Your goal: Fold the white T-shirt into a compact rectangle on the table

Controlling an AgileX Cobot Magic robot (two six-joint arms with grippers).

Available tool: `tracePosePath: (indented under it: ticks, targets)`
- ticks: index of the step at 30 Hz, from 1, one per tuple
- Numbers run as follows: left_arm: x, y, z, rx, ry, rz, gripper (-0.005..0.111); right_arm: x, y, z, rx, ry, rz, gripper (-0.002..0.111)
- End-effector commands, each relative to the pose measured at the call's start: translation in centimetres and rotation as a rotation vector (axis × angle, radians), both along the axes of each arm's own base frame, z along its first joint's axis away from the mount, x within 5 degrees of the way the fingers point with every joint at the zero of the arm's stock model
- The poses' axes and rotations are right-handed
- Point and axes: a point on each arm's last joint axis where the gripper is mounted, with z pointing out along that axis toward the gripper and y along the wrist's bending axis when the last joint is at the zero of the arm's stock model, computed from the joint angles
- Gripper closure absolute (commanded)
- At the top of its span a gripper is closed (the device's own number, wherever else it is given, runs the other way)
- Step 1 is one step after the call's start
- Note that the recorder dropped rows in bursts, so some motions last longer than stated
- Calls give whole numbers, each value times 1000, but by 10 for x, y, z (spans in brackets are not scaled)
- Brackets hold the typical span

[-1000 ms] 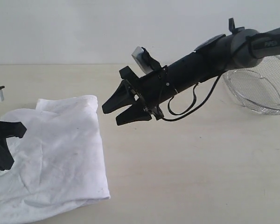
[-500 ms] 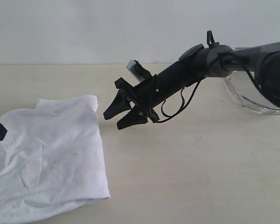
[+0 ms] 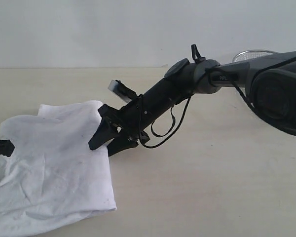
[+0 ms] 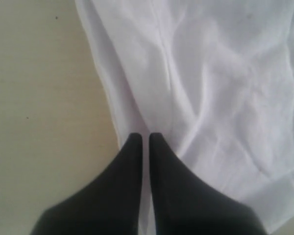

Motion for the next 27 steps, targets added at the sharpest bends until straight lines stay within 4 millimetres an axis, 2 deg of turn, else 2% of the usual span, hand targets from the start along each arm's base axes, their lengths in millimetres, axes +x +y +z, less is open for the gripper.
tracePosePath:
  ticks: [1, 9, 16, 18, 23, 27]
  targets:
    - [0, 1, -1, 1, -3, 17, 102, -2, 8, 1, -6, -36, 24, 58]
    - [0, 1, -1, 1, -3, 17, 102, -15, 28, -27, -15, 18, 62, 58]
    - [0, 1, -1, 1, -6, 18, 102, -15, 32, -28, 9, 23, 39, 61]
    - [0, 1, -1, -2, -6, 20, 102, -14, 32, -27, 18, 25, 28, 71]
    - [1, 0, 0, -15, -14, 33, 102, -12, 35, -23, 70, 36, -4, 108]
    - [7, -1, 6, -21, -33, 36, 102, -9, 38, -19, 113, 31, -36, 108]
